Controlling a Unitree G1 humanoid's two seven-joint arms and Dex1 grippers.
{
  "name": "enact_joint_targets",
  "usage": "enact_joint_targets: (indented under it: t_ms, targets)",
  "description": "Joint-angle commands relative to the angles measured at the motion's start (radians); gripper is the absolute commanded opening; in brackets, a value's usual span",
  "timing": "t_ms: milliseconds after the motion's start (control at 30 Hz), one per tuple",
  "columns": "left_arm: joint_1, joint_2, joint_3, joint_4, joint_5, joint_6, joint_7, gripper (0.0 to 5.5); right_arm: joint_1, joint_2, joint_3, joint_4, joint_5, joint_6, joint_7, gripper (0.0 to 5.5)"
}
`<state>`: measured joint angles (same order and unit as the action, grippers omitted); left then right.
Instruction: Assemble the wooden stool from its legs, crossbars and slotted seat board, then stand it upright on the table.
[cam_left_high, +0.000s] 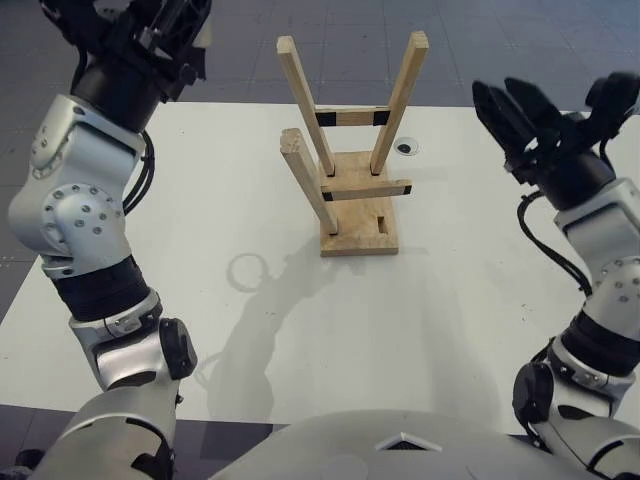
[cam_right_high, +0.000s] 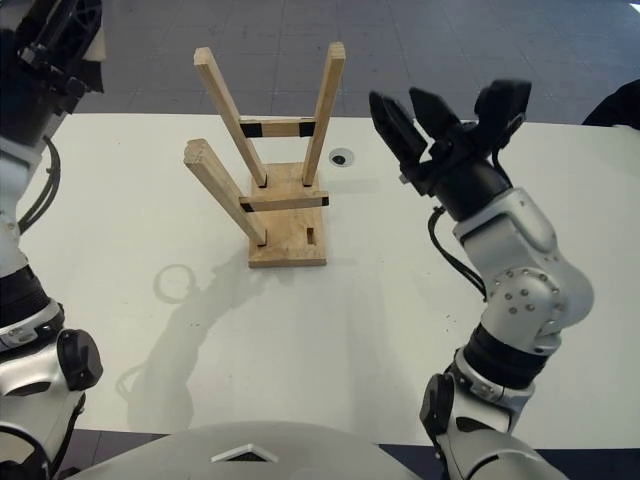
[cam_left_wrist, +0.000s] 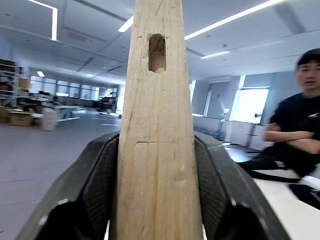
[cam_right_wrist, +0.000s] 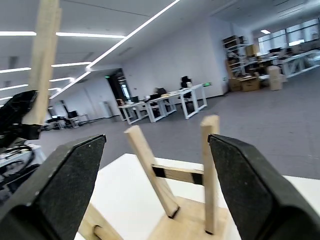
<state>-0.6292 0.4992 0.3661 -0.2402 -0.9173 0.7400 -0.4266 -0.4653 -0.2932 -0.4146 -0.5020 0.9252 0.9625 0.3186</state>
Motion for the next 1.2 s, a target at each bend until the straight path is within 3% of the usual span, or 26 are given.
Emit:
enact_joint_targets:
  t_ms: [33, 267, 367, 600, 1200]
  targets:
    - [-0.136, 0.040, -0.015, -0.005, -0.309, 0.249, 0.043, 2.05, -0.195, -0.034, -0.006, 0.049, 0.293, 0.095, -0.084, 4.37]
    - [-0.136, 0.073, -0.030, -0.011, -0.644, 0.379, 0.066, 2.05, -0.237, -0.070, 0.104, 0.158, 0.781, 0.101, -0.183, 5.48]
    - [-0.099, 0.109, -0.043, -0.034, -0.723, 0.401, 0.009, 2.05, -0.216, -0.085, 0.168, 0.152, 0.902, 0.066, -0.211, 5.50]
    - [-0.020, 0.154, -0.106, -0.083, -0.724, 0.388, -0.048, 2.05, -0.263, -0.082, 0.274, 0.148, 0.950, -0.019, -0.232, 5.50]
    - [-0.003, 0.211, -0.136, -0.078, -0.744, 0.372, -0.121, 2.05, -0.227, -0.186, 0.351, 0.093, 0.941, -0.043, -0.138, 2.27]
